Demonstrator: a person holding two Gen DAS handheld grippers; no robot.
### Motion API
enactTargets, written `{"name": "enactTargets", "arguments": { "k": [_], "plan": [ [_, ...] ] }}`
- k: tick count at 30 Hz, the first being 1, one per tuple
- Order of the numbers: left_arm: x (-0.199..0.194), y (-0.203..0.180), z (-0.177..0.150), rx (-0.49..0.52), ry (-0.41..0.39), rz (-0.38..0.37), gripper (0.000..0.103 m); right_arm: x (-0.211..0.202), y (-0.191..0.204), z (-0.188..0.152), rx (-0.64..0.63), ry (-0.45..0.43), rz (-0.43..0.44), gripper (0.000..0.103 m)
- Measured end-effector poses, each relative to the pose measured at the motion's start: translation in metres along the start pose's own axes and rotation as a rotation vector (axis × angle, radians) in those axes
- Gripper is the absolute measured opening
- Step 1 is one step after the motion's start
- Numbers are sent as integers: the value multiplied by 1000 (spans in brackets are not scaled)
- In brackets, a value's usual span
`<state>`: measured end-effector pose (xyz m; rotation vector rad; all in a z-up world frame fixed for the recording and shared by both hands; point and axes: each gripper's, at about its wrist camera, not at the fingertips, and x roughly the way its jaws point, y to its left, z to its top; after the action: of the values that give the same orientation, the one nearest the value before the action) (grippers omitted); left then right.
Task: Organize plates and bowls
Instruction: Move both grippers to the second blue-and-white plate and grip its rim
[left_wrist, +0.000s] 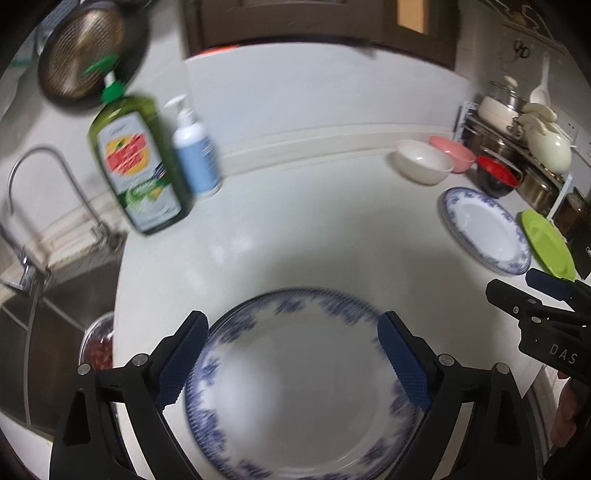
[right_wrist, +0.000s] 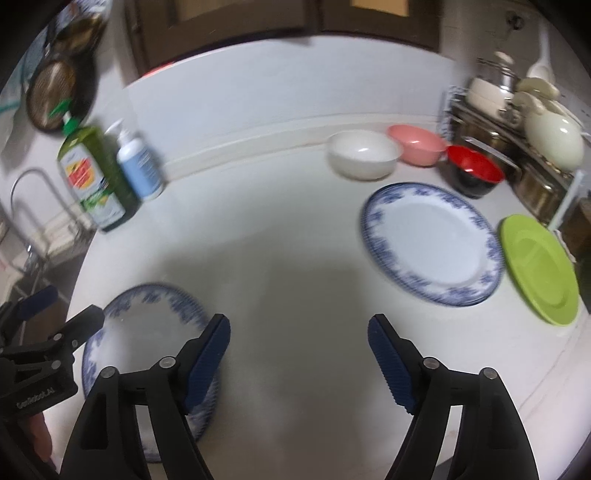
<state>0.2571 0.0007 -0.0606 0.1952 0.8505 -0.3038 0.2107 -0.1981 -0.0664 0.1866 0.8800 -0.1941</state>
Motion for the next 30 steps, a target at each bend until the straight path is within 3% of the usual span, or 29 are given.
{"name": "enactTargets", "arguments": {
  "k": [14,23,30],
  "plan": [
    [10,-110,56,100,-54,-61,95,-5,-118,24,149,-44,-80,79],
    [35,-166,77,176,-30,-95,94,9,-173,21,221,-10,-86,79],
    [70,-199,90,284,33,-130,92,34,-203,17,313,39,-90,79]
  ]
}}
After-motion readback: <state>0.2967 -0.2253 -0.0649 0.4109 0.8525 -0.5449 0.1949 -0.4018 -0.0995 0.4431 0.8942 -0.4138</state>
